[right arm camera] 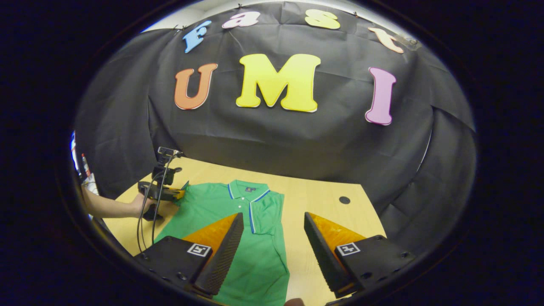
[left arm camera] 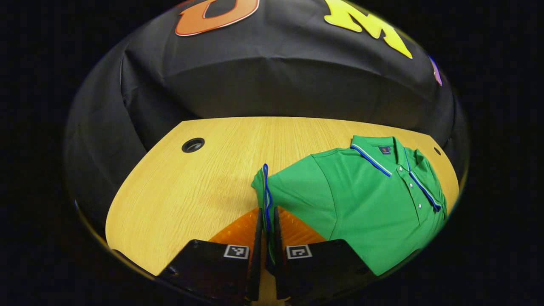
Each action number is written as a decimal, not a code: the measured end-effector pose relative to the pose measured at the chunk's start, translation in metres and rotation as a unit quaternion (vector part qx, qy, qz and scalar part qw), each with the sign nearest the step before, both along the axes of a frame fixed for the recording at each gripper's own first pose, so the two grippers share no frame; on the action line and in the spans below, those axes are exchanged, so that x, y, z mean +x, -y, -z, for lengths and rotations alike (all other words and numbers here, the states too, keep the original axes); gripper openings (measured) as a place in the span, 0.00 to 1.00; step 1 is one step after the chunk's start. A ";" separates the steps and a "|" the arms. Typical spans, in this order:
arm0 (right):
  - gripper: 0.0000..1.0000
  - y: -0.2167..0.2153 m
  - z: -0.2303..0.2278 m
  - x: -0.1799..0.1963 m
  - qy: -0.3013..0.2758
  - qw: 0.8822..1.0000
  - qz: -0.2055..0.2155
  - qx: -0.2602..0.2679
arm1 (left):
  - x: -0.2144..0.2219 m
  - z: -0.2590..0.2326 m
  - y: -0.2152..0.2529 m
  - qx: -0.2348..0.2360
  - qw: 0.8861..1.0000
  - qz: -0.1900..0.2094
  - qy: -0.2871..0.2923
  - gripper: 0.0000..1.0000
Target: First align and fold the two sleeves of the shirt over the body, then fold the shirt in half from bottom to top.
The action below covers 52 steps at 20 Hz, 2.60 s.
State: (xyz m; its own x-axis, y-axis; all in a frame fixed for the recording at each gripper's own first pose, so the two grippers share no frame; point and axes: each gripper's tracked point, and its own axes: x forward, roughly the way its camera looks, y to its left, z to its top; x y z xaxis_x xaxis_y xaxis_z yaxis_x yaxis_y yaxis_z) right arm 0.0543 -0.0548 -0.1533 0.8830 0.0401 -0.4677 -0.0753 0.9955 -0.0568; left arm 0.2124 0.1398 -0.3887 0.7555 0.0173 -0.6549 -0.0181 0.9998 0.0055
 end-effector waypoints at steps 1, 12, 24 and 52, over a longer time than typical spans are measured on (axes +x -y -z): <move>0.95 0.001 0.001 -0.002 0.000 1.000 0.002 -0.003 | 0.001 -0.003 0.001 -0.005 1.000 0.003 0.004 0.13; 0.98 0.014 0.001 -0.007 0.002 0.999 0.041 0.026 | 0.008 -0.080 0.054 -0.017 0.995 0.065 0.072 0.05; 0.98 0.034 -0.012 -0.032 0.015 0.998 0.062 0.028 | -0.030 -0.062 0.174 0.000 0.988 0.152 0.024 0.40; 0.99 0.018 0.153 -0.193 -0.190 0.977 -0.093 0.015 | -0.408 -0.062 0.096 -0.022 0.979 0.150 -0.138 1.00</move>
State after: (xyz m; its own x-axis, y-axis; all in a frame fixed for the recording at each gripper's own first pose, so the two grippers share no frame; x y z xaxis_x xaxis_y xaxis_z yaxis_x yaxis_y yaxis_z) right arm -0.1386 -0.0733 -0.3059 0.6213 0.2027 -0.7569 -0.2655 0.9633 0.0400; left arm -0.1955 0.0438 -0.3270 0.5169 -0.2112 -0.8296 0.2723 0.9593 -0.0745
